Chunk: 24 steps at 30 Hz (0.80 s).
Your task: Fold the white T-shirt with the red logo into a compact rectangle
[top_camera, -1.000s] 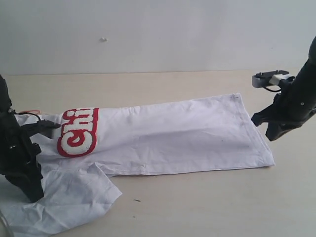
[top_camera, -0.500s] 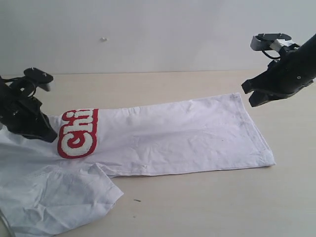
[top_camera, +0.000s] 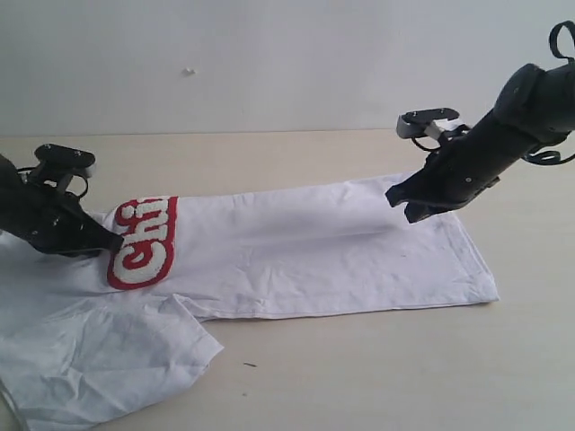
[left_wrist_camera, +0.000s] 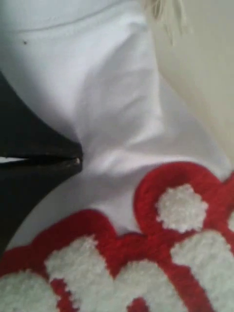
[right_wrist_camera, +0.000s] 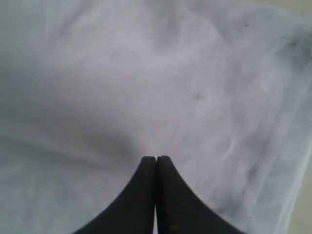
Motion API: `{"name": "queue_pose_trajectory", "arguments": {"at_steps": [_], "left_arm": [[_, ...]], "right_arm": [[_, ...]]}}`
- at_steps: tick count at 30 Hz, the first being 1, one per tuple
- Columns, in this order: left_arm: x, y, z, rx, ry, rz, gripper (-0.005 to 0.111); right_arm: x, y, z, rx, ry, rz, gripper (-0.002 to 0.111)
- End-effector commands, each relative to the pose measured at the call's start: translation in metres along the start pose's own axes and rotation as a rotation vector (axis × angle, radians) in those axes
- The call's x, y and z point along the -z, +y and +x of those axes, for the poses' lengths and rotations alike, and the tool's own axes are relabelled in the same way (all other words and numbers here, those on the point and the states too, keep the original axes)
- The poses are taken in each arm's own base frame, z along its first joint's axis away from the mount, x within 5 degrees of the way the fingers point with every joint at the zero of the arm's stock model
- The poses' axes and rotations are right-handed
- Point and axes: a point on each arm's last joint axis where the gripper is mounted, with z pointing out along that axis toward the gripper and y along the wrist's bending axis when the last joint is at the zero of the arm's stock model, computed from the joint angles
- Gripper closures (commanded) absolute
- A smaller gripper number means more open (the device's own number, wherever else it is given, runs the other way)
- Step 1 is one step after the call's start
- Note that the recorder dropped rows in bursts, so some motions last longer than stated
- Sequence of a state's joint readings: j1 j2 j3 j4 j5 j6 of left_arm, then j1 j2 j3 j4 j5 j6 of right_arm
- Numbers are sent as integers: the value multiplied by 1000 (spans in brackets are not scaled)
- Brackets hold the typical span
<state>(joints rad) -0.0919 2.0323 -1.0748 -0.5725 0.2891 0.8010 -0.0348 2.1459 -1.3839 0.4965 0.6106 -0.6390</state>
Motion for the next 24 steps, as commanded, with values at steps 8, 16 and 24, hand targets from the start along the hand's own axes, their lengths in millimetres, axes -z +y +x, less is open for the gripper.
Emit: {"name": "queue_pose_trajectory", "arguments": {"at_steps": [8,16,24], "left_arm": [[-2,25,-3,85,-103,-135,107],[-1,28,-2,94,-97,-132,107],[34,-7,-36,-57,-225,-122,107]], "right_arm": [[-23,-28,16,31,141,234,108],[-20,-27,19,26,183,224,108],[20,1,-15,4,-58,136,108]]}}
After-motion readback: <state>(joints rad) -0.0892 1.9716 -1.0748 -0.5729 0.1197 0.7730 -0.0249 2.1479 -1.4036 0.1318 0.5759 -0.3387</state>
